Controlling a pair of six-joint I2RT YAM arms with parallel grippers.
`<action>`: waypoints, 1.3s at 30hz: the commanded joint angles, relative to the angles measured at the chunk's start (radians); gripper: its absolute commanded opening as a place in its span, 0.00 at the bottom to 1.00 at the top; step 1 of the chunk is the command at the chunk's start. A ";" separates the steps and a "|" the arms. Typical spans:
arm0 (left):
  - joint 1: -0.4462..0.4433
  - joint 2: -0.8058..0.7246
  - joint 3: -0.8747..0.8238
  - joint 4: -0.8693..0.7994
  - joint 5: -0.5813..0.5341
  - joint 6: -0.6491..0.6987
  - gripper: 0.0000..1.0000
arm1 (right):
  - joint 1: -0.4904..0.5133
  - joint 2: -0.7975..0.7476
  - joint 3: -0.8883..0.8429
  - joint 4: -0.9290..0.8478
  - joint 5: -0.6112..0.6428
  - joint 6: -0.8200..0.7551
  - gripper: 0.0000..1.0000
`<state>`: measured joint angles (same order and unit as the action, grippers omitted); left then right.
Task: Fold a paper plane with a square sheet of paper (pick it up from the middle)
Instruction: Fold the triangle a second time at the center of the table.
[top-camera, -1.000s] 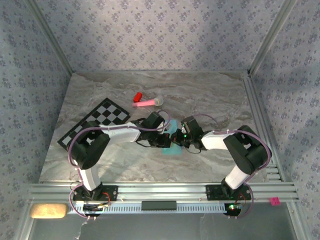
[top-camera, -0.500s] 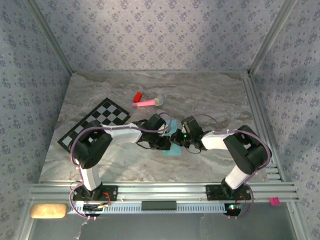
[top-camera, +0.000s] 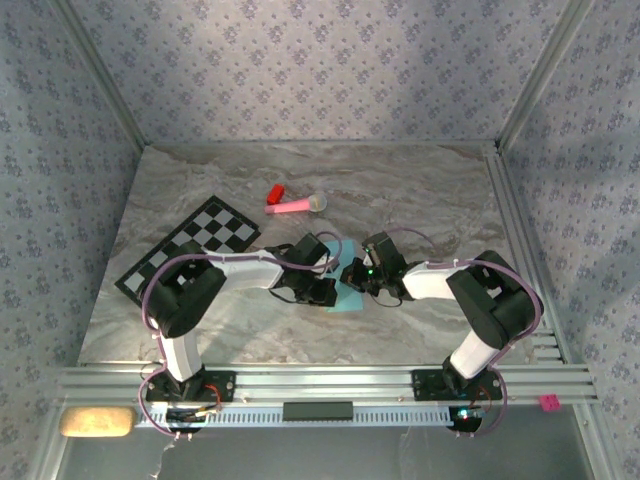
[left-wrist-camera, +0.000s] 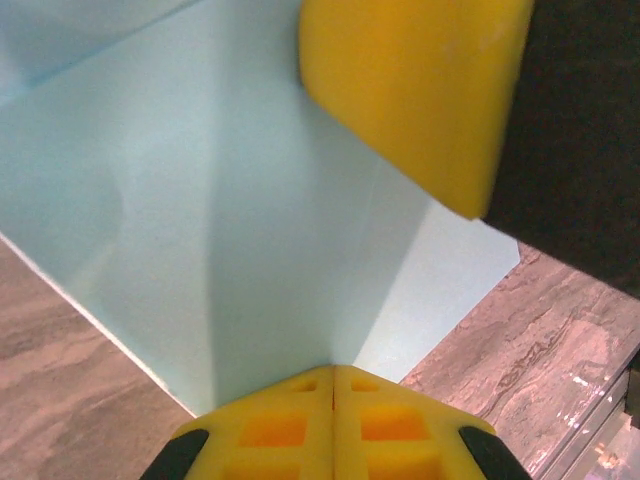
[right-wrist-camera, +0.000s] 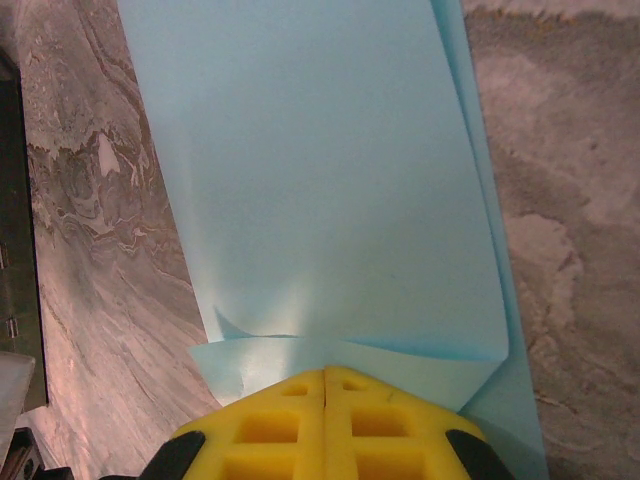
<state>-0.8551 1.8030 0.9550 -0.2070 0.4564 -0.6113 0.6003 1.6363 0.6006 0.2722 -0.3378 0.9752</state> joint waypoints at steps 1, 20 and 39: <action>-0.013 -0.002 -0.030 -0.019 0.010 0.015 0.09 | 0.001 0.047 -0.041 -0.119 0.037 -0.020 0.01; -0.015 -0.061 -0.150 0.017 0.084 -0.018 0.12 | 0.000 0.058 -0.042 -0.125 0.040 -0.023 0.01; -0.015 -0.149 -0.226 0.088 0.130 -0.048 0.13 | 0.004 0.054 -0.042 -0.124 0.044 -0.020 0.01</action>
<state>-0.8558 1.6844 0.7479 -0.0513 0.5362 -0.6495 0.6033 1.6440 0.5987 0.2779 -0.3752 0.9752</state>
